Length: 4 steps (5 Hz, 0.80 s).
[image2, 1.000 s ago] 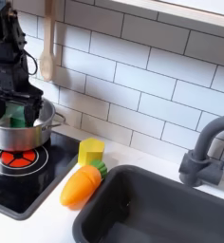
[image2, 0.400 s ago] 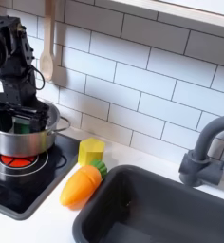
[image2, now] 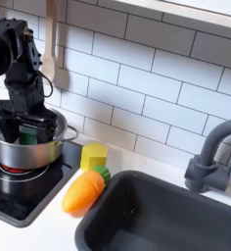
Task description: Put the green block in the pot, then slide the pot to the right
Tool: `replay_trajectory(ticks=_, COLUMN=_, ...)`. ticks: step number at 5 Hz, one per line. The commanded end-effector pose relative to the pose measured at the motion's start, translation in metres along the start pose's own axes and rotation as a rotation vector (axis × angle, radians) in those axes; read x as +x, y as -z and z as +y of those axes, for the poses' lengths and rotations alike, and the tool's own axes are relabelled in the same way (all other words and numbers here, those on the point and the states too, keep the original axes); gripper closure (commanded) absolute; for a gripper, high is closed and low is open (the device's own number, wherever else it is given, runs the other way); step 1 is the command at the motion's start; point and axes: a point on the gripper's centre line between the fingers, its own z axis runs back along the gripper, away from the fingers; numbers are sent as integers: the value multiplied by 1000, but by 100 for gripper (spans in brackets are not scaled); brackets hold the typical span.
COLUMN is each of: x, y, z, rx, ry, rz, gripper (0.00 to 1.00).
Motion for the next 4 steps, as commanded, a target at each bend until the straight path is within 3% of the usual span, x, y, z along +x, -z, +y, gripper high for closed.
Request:
replay_trajectory(ticks=1, x=-11, y=-2, z=-19, rx=-14, ry=36, rz=4, gripper=0)
replay_trajectory(ticks=4, x=-30, y=-4, z=-32, rx=-29, ry=66, rz=23, gripper=0)
